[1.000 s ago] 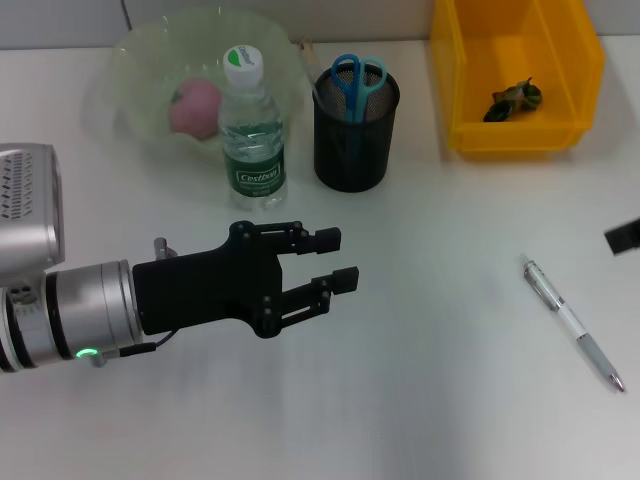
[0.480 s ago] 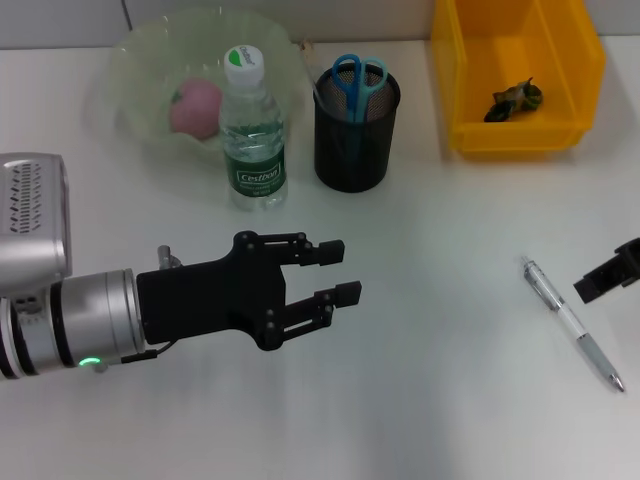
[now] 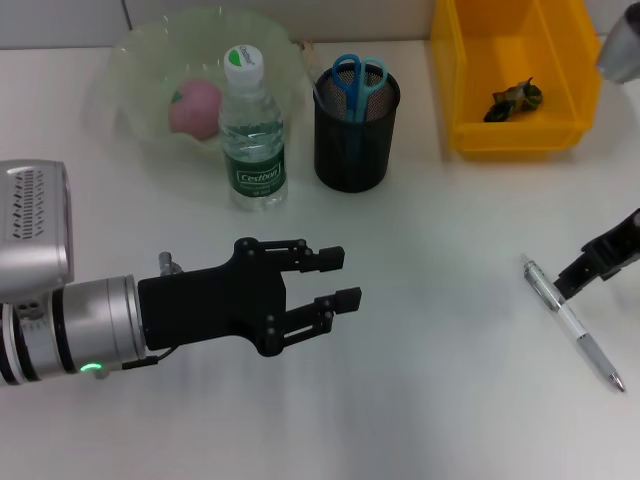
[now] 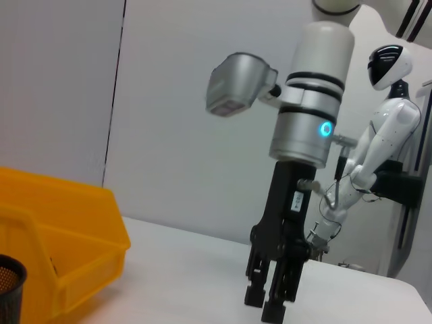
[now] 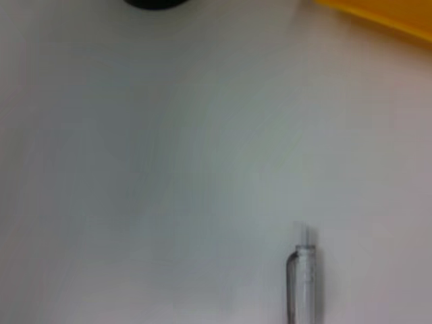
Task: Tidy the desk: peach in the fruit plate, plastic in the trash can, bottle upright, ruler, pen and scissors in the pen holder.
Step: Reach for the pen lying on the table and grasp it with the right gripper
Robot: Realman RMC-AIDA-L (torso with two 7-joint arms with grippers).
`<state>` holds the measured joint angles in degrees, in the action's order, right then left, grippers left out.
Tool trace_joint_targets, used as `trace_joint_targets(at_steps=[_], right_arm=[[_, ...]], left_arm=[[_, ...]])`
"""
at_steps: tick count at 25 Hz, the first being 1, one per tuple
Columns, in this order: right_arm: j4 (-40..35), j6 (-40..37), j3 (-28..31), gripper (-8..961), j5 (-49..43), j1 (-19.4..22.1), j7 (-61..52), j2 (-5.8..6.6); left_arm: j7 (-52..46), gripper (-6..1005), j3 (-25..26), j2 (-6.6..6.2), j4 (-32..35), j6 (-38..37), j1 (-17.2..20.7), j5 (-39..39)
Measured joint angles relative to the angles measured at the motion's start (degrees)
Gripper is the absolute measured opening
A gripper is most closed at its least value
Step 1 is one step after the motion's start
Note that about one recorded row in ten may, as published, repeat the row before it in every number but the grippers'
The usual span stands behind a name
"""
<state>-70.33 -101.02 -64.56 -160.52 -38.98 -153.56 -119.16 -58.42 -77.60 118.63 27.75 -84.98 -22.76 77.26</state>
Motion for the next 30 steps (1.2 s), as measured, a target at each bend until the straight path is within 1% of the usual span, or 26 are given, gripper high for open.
trace_joint_targets(at_steps=[1,5,16,20,30], right_arm=[[0.0,0.0,0.0,574,0.0,0.0,0.0,0.0],[4.4,4.1,-2.6,574,0.2,-1.0,0.0,-0.01],[9.4,10.2,-4.1,575,0.4,-2.2,0.0,-0.1],[10.6,11.3,-4.9,574,0.4,-2.7,-0.1,-0.12],[13.1,13.4,-6.3,574,1.7,-3.8,-0.3,-0.28]], left_arm=[[0.2,457,0.0,0.0,-0.1,0.0,0.0,0.0],[0.5,456,0.0,0.02,-0.1,0.1,0.1,0.0],[0.8,456,0.0,0.11,-0.7,0.2,0.1,0.0],[2.7,457,0.0,0.11,-2.5,0.3,-0.5,-0.3],[2.8,455,0.0,0.11,-2.6,0.5,-0.2,-0.3]])
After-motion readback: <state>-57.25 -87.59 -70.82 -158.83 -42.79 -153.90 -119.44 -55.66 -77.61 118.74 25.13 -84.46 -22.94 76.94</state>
